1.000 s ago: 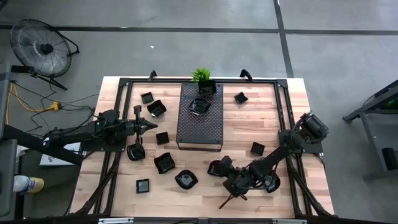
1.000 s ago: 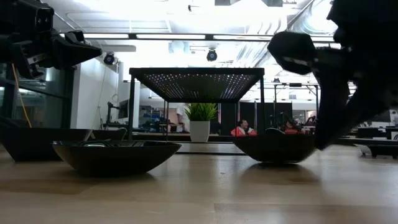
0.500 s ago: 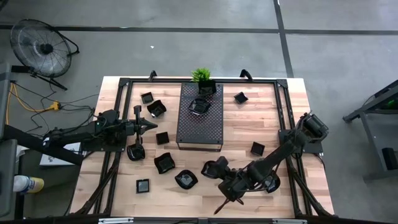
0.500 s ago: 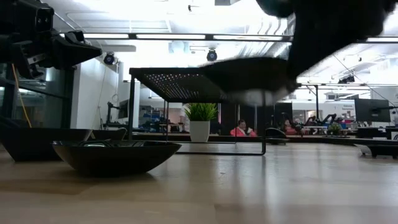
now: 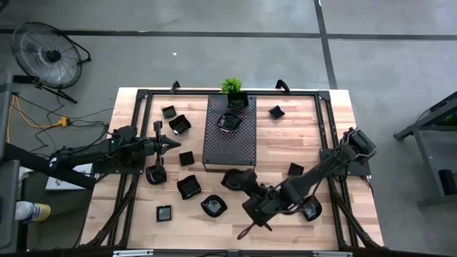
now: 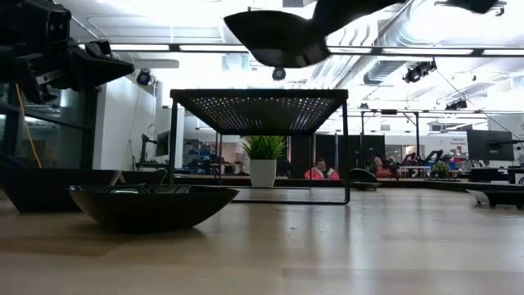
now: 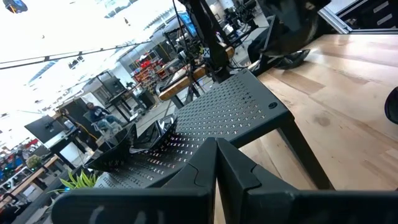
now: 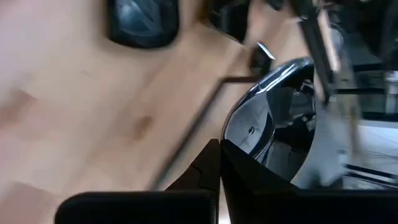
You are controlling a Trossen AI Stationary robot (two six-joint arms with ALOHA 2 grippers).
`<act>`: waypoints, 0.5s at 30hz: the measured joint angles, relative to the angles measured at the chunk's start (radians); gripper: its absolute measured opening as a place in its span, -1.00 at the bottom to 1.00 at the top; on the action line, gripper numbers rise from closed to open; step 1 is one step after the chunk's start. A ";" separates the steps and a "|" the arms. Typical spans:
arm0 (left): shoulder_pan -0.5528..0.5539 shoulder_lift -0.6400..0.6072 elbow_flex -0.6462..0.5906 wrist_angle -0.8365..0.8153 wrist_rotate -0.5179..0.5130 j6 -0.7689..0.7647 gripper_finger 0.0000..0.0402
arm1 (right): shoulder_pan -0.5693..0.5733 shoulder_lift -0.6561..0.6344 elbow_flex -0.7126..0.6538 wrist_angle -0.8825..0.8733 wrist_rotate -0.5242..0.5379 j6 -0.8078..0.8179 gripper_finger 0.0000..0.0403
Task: Pick & Place Mini shaped plates
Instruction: Stack the leaf shaped plate on top of the leaf shaped plate on the shelf
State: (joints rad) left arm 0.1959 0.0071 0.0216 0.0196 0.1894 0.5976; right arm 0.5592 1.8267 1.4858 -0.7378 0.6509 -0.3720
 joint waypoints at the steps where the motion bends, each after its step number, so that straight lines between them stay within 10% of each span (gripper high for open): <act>1: 0.000 0.000 0.000 0.000 0.000 0.000 -0.99 | -0.010 0.000 0.003 -0.002 0.015 -0.022 -1.00; 15: 0.000 0.000 0.000 0.000 0.000 0.000 -0.99 | -0.198 0.000 0.065 0.017 0.080 -0.196 -1.00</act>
State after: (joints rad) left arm 0.1959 0.0071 0.0214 0.0196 0.1898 0.5976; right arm 0.3608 1.8267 1.5505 -0.7210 0.7311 -0.5675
